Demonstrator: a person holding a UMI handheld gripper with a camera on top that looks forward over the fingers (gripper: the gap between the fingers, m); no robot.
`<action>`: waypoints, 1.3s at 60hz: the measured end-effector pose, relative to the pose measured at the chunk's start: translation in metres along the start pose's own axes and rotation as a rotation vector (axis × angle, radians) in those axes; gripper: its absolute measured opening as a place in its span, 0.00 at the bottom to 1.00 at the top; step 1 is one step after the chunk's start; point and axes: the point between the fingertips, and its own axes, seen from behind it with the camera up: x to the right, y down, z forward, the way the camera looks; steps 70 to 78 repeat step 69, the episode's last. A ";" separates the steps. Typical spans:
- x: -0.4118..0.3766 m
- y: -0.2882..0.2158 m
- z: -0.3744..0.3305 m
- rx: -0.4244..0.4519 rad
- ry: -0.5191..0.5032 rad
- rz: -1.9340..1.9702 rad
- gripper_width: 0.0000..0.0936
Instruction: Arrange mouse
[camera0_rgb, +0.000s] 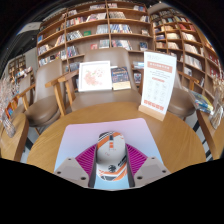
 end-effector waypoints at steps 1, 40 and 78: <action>0.000 -0.002 0.001 0.013 0.002 -0.003 0.49; 0.024 0.044 -0.257 0.157 0.053 -0.066 0.92; 0.038 0.081 -0.369 0.235 0.072 -0.109 0.92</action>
